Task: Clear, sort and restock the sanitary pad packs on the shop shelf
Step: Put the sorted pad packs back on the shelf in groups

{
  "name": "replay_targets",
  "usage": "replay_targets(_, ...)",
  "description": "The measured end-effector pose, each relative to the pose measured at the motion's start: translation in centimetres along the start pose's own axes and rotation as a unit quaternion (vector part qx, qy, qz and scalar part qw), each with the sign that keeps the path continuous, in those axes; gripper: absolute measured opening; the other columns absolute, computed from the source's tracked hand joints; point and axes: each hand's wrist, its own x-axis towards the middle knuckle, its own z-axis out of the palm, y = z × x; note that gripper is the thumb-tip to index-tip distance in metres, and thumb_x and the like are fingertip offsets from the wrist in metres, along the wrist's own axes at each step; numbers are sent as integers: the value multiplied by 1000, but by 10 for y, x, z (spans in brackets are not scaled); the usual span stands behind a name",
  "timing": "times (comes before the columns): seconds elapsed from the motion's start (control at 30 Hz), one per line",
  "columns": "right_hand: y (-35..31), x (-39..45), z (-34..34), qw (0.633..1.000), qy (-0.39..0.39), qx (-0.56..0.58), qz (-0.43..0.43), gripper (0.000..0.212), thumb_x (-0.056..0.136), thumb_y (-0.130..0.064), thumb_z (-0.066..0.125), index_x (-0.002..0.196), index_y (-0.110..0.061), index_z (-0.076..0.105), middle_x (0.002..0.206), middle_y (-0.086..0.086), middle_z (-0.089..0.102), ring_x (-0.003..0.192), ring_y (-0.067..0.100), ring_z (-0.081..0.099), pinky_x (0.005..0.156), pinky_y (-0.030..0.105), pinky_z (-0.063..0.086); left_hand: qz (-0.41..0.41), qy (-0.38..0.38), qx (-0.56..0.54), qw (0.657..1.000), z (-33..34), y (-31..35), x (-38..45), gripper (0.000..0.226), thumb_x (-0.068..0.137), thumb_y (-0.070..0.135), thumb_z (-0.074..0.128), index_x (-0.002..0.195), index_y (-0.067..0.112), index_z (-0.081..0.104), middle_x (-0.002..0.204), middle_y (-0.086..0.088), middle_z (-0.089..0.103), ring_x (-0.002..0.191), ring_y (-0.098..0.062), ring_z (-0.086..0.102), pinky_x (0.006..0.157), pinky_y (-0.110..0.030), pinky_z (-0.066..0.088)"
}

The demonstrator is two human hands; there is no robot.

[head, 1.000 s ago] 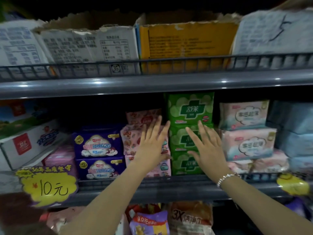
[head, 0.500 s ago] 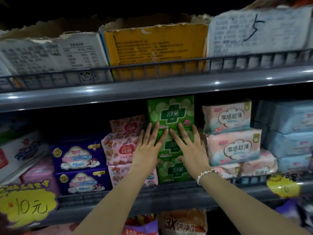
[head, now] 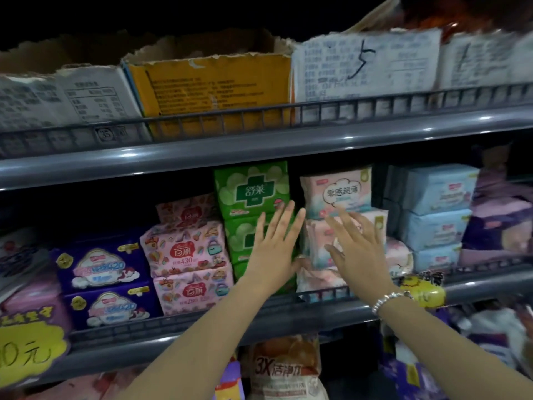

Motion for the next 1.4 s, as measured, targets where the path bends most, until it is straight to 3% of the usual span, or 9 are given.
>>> replay_targets(0.13,43,8,-12,989,-82,7,126,75,83,-32,74,148,-25,36,158,21,16,141,40,21,109,57,27,41,-56,-18,997,2,32,27,96,90,54,53,145,24,-19,150,-1,-28,142,-17,-22,116,-45,-17)
replay_targets(0.27,73,24,-11,954,-193,114,200,93,85,-39,69,153,-36,5,160,18,-13,147,41,6,118,51,16,54,-100,40,993,17,42,44,102,90,60,49,140,23,-31,144,-4,-41,137,-21,-39,103,-43,-35)
replay_targets(0.43,79,25,7,915,-239,230,229,91,82,-39,73,151,-33,14,136,13,54,116,27,56,91,32,43,49,-113,53,991,29,27,46,109,83,65,54,143,29,-30,142,-8,-48,128,-20,-51,100,-43,-39)
replay_targets(0.67,84,22,10,909,-244,258,219,88,84,-33,73,150,-36,15,121,5,62,97,20,60,78,27,41,85,-60,99,990,38,38,36,118,66,78,58,153,18,7,159,-15,0,145,-34,5,113,-57,-1)
replay_targets(0.8,87,25,11,910,-247,259,209,89,83,-30,73,149,-39,15,114,5,62,96,21,63,77,28,43,47,-80,70,993,42,47,38,121,64,82,54,152,27,-7,156,-14,-27,143,-37,-9,114,-61,-2)
replay_targets(0.93,88,37,6,903,-226,291,221,110,58,-68,69,146,-45,7,150,8,38,130,32,45,108,51,38,-67,-52,-64,994,26,52,47,106,78,74,52,152,32,-11,156,-14,-18,141,-35,4,116,-50,12)
replay_targets(1.03,84,50,5,911,-178,287,236,81,85,-57,59,151,-35,16,156,5,29,141,32,26,115,53,24,-136,-5,-132,982,19,56,52,101,86,65,50,152,22,-13,158,-20,-2,142,-36,14,114,-43,16)
replay_targets(1.2,76,69,11,912,-140,266,280,50,99,-49,40,145,-30,40,143,7,48,140,28,25,111,41,19,-195,-10,-195,961,16,56,67,112,80,61,63,153,22,-13,152,-15,25,137,-34,22,111,-45,20)
replay_targets(1.4,77,77,16,910,-102,281,287,71,76,-78,34,128,-36,60,114,1,69,121,28,51,106,47,36,-186,51,-245,950,17,52,72,114,72,54,75,154,23,1,150,-8,33,134,-29,26,105,-45,25)
